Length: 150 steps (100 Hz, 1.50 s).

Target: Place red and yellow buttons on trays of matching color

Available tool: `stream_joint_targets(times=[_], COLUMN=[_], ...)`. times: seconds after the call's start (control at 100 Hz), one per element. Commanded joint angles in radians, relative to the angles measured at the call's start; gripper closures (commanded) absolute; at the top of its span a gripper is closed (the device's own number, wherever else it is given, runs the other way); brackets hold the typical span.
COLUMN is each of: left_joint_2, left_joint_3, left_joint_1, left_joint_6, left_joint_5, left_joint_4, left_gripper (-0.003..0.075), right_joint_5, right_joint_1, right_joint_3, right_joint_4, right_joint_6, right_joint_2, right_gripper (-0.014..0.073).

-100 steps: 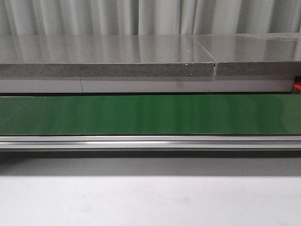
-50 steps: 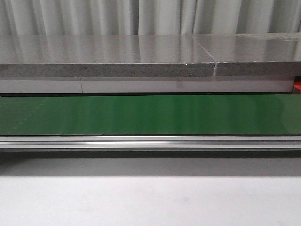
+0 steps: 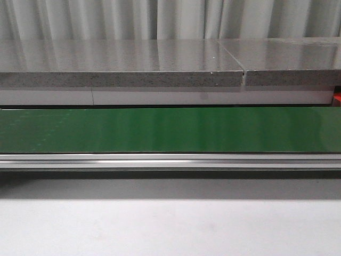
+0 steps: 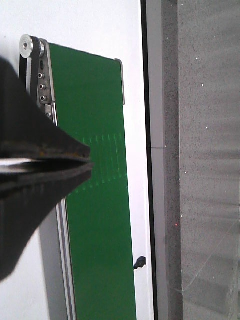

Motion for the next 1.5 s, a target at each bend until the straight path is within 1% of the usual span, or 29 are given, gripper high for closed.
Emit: stream_joint_targets(times=[0.0, 0.16, 0.31, 0.4, 0.53, 0.58, 0.65, 0.82, 0.96, 1.08, 1.23, 1.27, 1.36, 1.49], left_joint_2=[0.013, 0.013, 0.013, 0.013, 0.013, 0.013, 0.013, 0.013, 0.013, 0.013, 0.013, 0.013, 0.013, 0.013], left_joint_3=[-0.024, -0.024, -0.024, -0.024, -0.024, -0.024, -0.024, -0.024, -0.024, -0.024, -0.024, -0.024, -0.024, -0.024], left_joint_1=[-0.006, -0.006, -0.006, -0.006, -0.006, -0.006, -0.006, -0.006, -0.006, -0.006, -0.006, -0.006, -0.006, -0.006], left_joint_6=[-0.005, -0.005, -0.005, -0.005, -0.005, -0.005, -0.005, -0.005, -0.005, -0.005, -0.005, -0.005, -0.005, -0.005], left_joint_5=[-0.073, -0.073, -0.073, -0.073, -0.073, -0.073, -0.073, -0.073, -0.073, -0.073, -0.073, -0.073, -0.073, -0.073], left_joint_4=[-0.017, -0.017, -0.017, -0.017, -0.017, -0.017, -0.017, -0.017, -0.017, -0.017, -0.017, -0.017, -0.017, -0.017], left_gripper=[0.0739, 0.0739, 0.0739, 0.0739, 0.0739, 0.0739, 0.0739, 0.0739, 0.0739, 0.0739, 0.0739, 0.0739, 0.0739, 0.0739], right_joint_5=[-0.055, -0.059, -0.144, -0.189, -0.264, -0.294, -0.334, -0.414, -0.499, -0.592, -0.68, -0.648, -0.628, -0.632], right_joint_1=[0.003, 0.01, 0.022, 0.056, 0.133, 0.156, 0.172, 0.174, 0.174, 0.174, 0.174, 0.173, 0.173, 0.172], right_joint_3=[-0.026, -0.026, -0.004, 0.022, 0.09, 0.117, 0.157, 0.247, 0.335, 0.419, 0.506, 0.504, 0.503, 0.503], right_joint_4=[0.012, 0.012, 0.029, 0.03, 0.002, -0.021, -0.081, -0.286, -0.394, -0.44, -0.441, -0.45, -0.494, -0.537], right_joint_6=[-0.008, -0.008, -0.006, -0.004, -0.002, 0.016, 0.081, 0.326, 0.452, 0.502, 0.503, 0.503, 0.503, 0.503], right_joint_2=[0.006, 0.007, 0.007, 0.006, -0.015, -0.029, -0.053, -0.114, -0.158, -0.203, -0.276, -0.3, -0.349, -0.37], right_gripper=[0.066, 0.066, 0.066, 0.066, 0.066, 0.066, 0.066, 0.066, 0.066, 0.066, 0.066, 0.066, 0.066, 0.066])
